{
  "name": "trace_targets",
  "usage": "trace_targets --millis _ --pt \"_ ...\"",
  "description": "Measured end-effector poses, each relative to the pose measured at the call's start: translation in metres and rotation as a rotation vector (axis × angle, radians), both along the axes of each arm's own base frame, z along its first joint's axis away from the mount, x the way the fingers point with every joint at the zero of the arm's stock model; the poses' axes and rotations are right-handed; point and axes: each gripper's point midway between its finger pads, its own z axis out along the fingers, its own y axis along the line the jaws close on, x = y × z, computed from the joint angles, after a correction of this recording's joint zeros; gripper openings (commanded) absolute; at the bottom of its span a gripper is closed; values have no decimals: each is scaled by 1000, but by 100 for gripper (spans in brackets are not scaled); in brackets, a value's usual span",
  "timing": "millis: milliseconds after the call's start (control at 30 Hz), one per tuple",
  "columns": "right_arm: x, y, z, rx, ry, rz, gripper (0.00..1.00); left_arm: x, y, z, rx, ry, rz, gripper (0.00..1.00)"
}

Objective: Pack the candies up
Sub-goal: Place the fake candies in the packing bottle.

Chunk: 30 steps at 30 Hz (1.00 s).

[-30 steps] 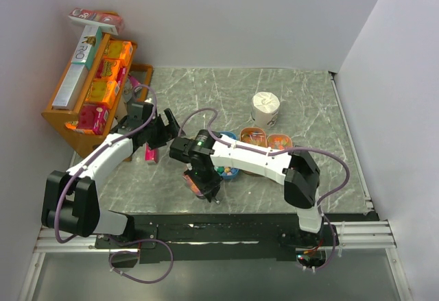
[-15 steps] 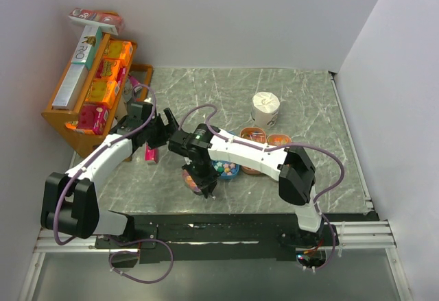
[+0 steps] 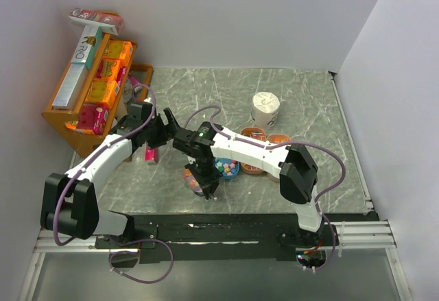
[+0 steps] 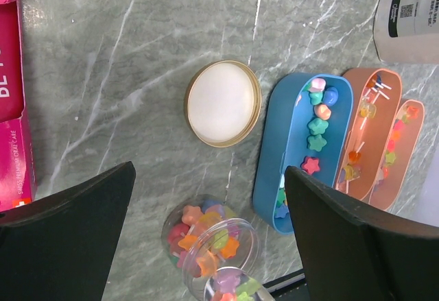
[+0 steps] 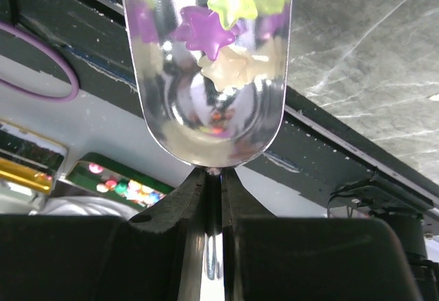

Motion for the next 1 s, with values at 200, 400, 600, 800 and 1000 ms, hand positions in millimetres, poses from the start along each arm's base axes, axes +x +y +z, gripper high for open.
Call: trace_targets --millis 200,400,600,800,1000 --pt "-3 -1 3 22 55 -22 0 0 0 0 -1 -1 0 96" --pt "-5 2 9 51 103 -42 0 0 0 0 -1 -1 0 96" --pt "-3 -3 15 68 153 -85 0 0 0 1 -1 -1 0 96" --pt "1 -7 24 99 176 -121 0 0 0 0 -1 -1 0 96" --pt "-3 -6 33 129 198 -128 0 0 0 0 -1 -1 0 96"
